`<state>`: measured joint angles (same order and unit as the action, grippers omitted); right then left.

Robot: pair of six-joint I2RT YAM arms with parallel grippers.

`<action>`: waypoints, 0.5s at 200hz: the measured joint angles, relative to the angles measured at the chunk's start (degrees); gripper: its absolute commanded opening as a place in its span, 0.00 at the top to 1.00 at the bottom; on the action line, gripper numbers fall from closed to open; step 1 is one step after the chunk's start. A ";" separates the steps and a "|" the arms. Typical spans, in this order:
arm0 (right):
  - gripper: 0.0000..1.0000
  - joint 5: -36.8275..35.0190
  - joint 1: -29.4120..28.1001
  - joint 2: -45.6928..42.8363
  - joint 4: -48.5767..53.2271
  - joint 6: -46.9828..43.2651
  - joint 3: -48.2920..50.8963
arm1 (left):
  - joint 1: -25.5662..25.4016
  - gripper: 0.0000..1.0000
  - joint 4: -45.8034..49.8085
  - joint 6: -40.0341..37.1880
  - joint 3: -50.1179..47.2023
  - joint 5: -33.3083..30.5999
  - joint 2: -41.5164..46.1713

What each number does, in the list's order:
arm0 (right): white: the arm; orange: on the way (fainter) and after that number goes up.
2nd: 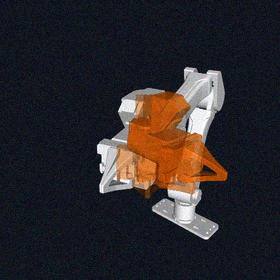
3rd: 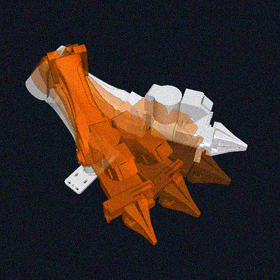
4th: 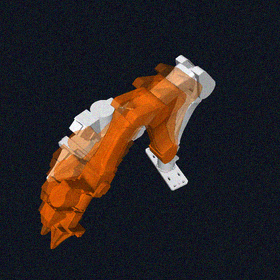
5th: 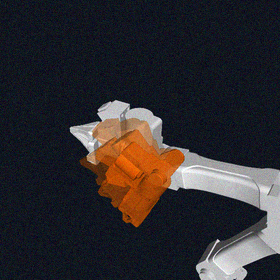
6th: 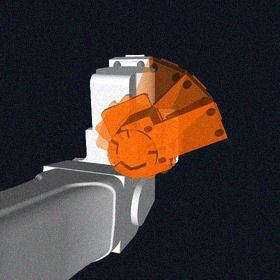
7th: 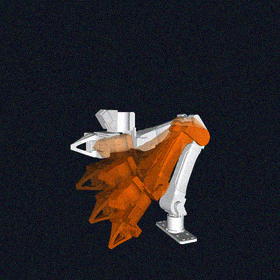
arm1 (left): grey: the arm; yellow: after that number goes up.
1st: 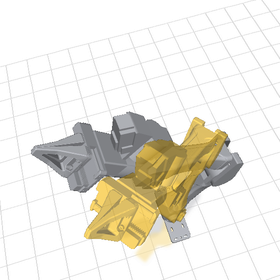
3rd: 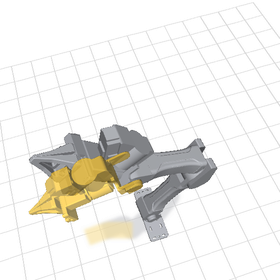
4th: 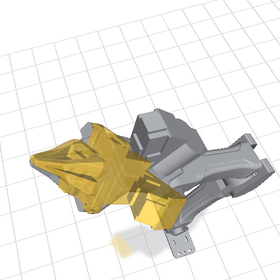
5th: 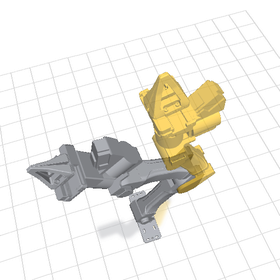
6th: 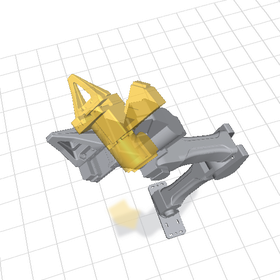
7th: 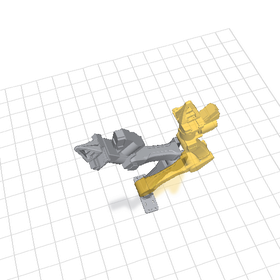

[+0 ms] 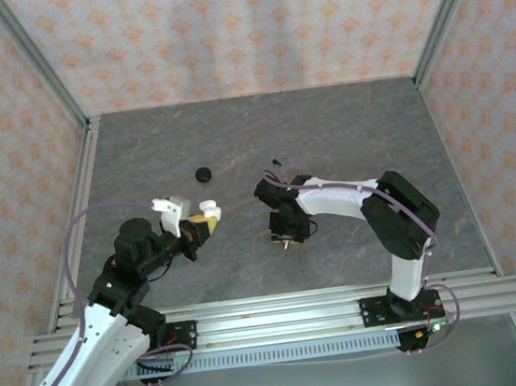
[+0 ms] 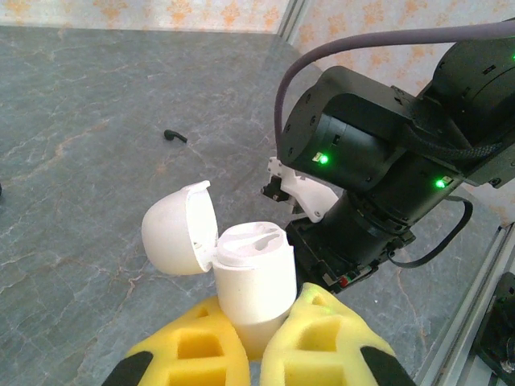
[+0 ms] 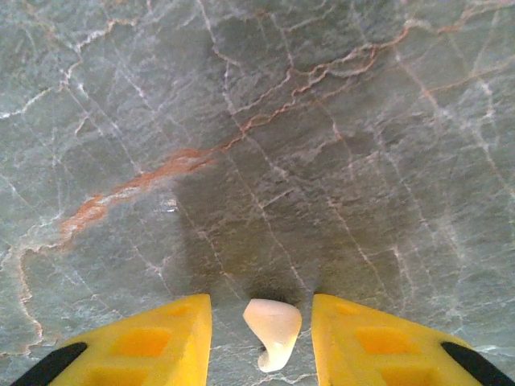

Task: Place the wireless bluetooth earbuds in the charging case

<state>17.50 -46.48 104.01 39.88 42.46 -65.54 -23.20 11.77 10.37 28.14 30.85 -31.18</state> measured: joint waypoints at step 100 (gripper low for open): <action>0.77 -0.98 0.00 2.16 3.82 -0.85 -2.82 | 0.00 1.00 -0.17 -0.04 -0.02 0.44 1.09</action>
<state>16.51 -46.48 106.17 43.70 41.60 -68.36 -23.20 11.60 10.33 28.12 31.29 -30.09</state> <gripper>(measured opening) 0.260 0.059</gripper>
